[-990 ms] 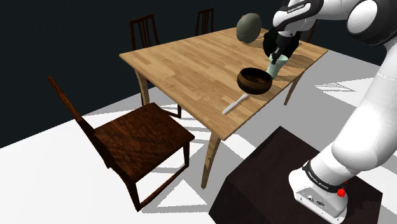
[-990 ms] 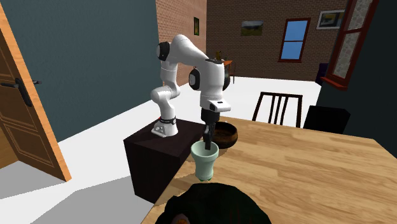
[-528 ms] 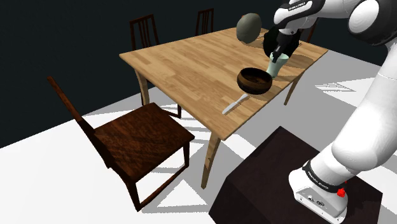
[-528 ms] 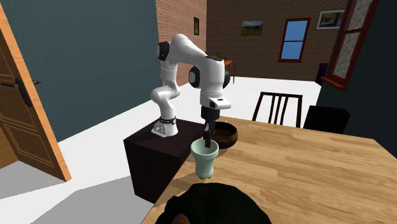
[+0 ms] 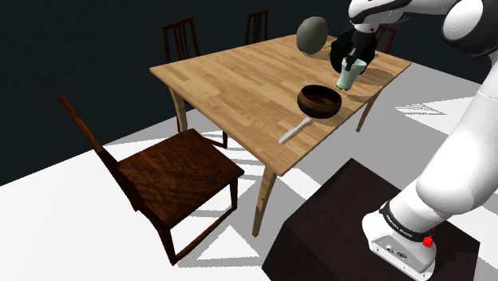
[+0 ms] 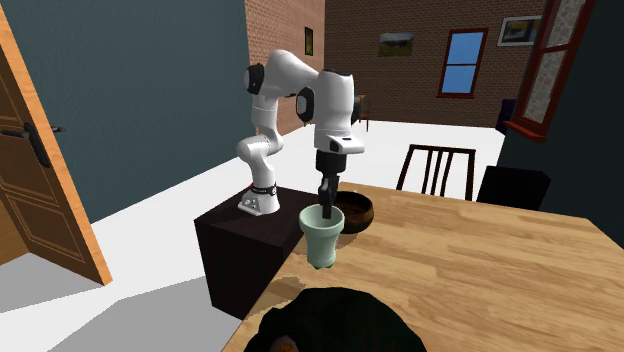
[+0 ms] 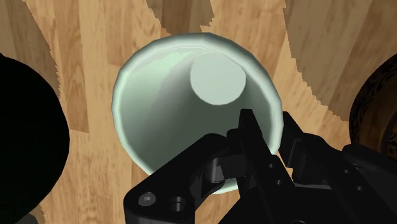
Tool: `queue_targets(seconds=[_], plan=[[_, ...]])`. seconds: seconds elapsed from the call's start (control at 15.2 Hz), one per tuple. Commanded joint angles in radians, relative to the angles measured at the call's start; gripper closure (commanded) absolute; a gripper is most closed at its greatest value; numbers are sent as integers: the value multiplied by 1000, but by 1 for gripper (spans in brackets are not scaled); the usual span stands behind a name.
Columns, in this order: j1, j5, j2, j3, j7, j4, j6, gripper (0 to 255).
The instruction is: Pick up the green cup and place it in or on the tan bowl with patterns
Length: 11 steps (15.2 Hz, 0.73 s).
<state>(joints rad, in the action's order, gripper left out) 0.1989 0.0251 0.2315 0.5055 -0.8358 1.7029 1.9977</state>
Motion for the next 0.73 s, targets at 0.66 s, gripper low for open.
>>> queue_targets(seconds=[0.66], plan=[[4,-5,-11,4,-4,-151,-160,255]])
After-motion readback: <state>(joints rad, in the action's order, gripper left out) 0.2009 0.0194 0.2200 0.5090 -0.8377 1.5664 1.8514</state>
